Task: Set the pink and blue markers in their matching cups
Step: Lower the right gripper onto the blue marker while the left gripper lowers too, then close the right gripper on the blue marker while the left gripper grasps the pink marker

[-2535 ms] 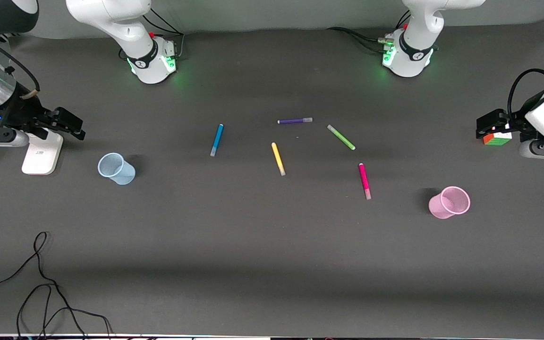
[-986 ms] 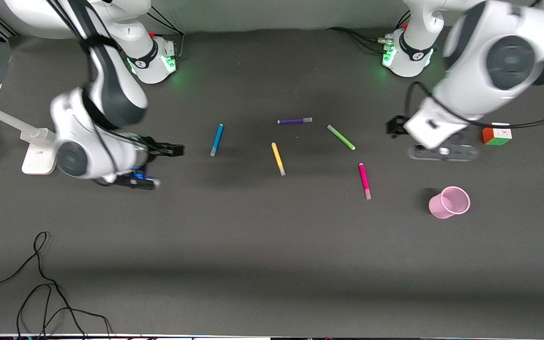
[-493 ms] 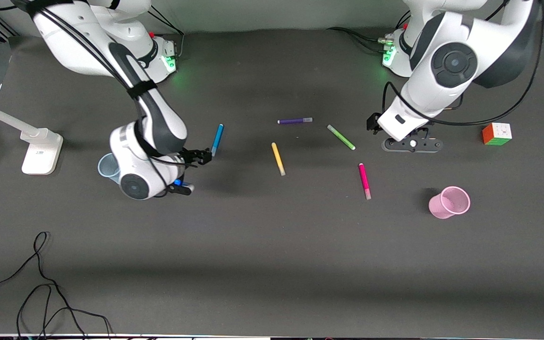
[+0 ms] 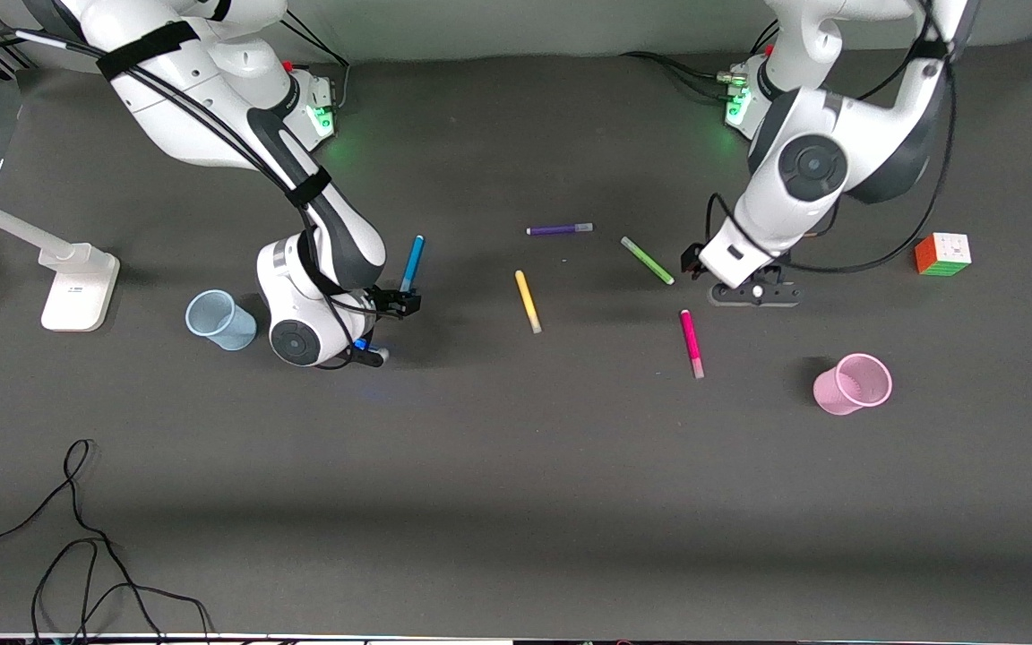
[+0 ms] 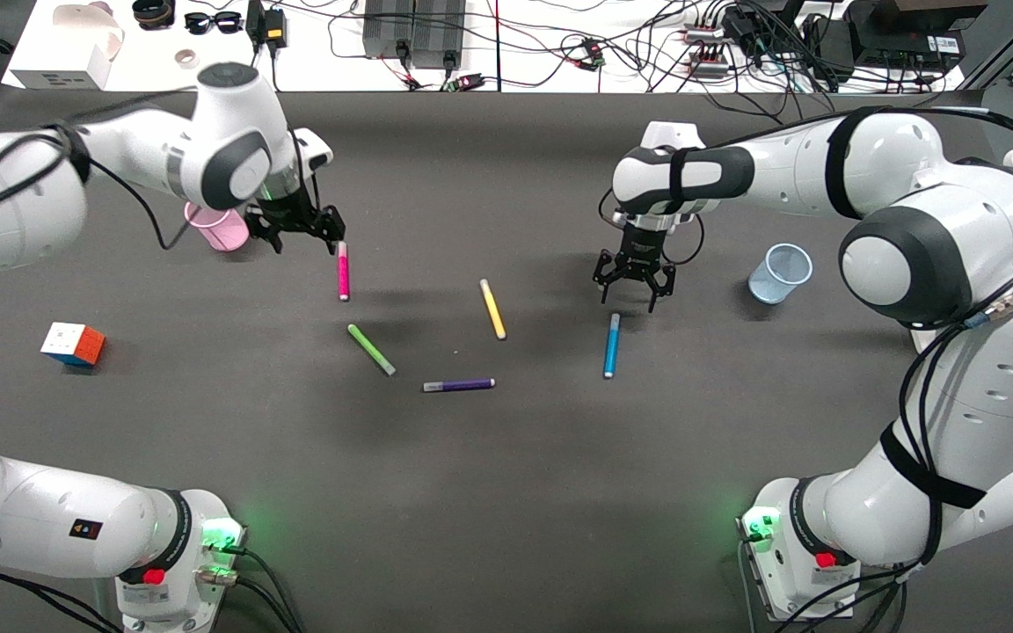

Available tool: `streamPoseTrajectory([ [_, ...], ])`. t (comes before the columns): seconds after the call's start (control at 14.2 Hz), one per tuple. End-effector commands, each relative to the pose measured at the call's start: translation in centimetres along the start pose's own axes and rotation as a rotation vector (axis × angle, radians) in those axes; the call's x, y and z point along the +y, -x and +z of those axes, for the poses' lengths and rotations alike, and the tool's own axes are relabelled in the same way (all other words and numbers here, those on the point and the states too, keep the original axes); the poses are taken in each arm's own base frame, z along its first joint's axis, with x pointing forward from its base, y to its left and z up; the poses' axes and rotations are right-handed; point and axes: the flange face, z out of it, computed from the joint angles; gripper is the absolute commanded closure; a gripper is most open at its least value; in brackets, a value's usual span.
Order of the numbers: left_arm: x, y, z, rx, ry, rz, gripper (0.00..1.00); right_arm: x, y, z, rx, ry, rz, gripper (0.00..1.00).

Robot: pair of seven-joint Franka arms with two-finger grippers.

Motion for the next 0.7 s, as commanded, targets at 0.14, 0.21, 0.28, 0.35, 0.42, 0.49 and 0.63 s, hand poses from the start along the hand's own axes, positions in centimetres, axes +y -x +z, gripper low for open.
streamPoseTrajectory([
  [0.14, 1.9, -1.5, 8.4, 0.0, 0.03, -0.036, 0.0, -0.6, 0.1, 1.3, 0.005, -0.053, 0.043, 0.0],
  [0.21, 2.0, -1.5, 9.5, -0.003, 0.031, -0.034, 0.0, -0.7, 0.4, 1.7, 0.003, -0.049, 0.037, 0.0],
  [0.28, 2.0, -1.5, 10.8, -0.003, 0.033, -0.03, 0.0, -0.6, 0.3, 1.9, 0.001, -0.048, 0.04, 0.0],
  [0.35, 1.9, -1.6, 11.8, 0.001, 0.038, -0.03, 0.0, -0.6, 0.4, 2.0, 0.0, -0.046, 0.04, 0.01],
  [0.42, 1.8, -1.8, 12.8, -0.002, 0.041, -0.033, 0.0, -0.4, 0.4, 2.4, -0.001, -0.043, 0.043, 0.02],
  [0.49, 1.6, -2.0, 13.3, 0.007, 0.039, -0.026, 0.0, -0.3, 0.4, 2.6, 0.001, -0.043, 0.045, 0.08],
  [0.63, 1.2, -2.1, 14.4, 0.003, 0.028, -0.015, 0.0, -0.5, 0.5, 2.6, 0.002, -0.043, 0.042, 0.21],
])
